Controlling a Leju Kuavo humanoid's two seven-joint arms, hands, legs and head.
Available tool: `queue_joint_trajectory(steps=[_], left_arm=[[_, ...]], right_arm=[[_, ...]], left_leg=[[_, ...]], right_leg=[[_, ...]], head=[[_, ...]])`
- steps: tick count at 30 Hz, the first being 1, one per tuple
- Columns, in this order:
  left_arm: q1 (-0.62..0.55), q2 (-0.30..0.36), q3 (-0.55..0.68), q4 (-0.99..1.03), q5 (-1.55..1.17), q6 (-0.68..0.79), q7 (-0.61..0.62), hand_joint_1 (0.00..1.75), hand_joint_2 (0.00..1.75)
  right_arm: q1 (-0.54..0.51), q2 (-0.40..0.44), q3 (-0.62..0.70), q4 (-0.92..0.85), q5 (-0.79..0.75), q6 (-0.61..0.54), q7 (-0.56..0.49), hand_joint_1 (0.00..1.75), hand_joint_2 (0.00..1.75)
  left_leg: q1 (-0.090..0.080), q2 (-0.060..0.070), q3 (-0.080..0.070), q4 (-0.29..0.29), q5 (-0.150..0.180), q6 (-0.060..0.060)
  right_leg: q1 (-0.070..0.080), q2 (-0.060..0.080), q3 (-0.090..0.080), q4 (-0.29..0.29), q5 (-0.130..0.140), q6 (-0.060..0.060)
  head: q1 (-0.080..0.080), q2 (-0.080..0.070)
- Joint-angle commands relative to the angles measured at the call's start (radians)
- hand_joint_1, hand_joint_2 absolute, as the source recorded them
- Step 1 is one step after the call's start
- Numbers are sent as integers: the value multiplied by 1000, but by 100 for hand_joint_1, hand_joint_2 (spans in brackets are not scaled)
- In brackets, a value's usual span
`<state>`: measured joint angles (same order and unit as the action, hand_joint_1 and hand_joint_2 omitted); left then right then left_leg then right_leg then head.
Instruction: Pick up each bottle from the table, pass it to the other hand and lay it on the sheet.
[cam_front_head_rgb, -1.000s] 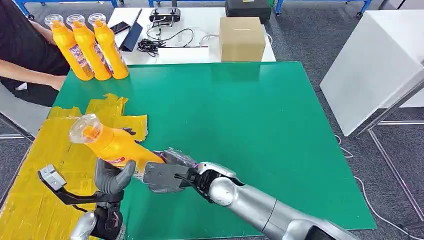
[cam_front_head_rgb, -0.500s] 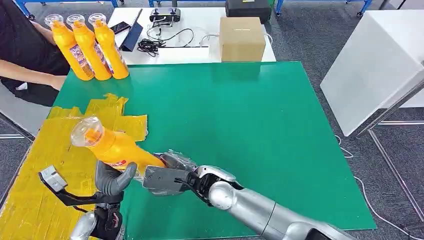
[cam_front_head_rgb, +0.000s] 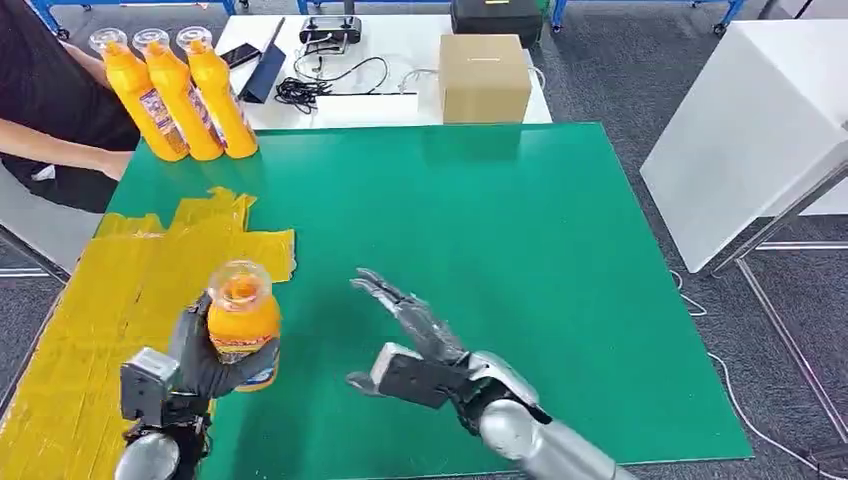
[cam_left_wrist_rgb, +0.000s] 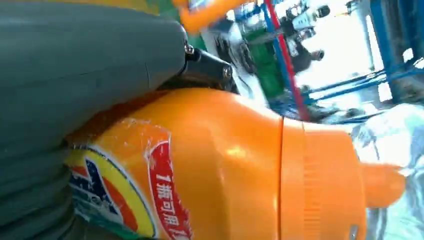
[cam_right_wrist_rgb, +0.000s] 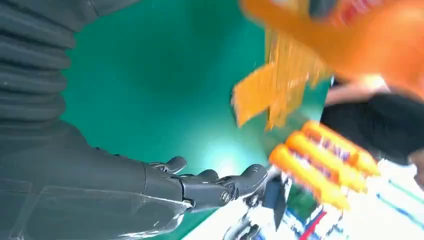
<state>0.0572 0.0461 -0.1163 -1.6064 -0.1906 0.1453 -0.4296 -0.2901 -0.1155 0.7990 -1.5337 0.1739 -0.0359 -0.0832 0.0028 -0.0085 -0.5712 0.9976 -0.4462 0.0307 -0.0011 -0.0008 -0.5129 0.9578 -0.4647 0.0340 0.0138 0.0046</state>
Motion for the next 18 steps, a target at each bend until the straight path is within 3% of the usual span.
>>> queue_joint_trajectory(steps=[1,4,9,18], left_arm=[[-31,167,30,249,-536,143,216,175,175],[-37,184,30,320,-718,214,274,175,175],[-66,208,-16,462,-980,281,353,175,175],[-73,203,-20,467,-985,280,358,175,175]], right_arm=[[141,-106,-170,-195,11,7,-31,0,0],[165,-110,-189,-207,18,27,-30,0,0],[168,-102,-188,-192,32,58,-58,0,0],[162,-97,-185,-186,32,58,-58,0,0]], left_leg=[[0,-1,3,-2,1,-1],[0,-3,5,-3,0,-1],[0,4,11,-5,0,-4],[0,7,16,-7,0,-10]], right_leg=[[0,-2,3,-2,0,0],[0,-4,6,-2,-1,-1],[0,3,8,-3,1,-2],[0,8,9,1,0,-4]], head=[[0,0],[0,0],[1,0],[0,0]])
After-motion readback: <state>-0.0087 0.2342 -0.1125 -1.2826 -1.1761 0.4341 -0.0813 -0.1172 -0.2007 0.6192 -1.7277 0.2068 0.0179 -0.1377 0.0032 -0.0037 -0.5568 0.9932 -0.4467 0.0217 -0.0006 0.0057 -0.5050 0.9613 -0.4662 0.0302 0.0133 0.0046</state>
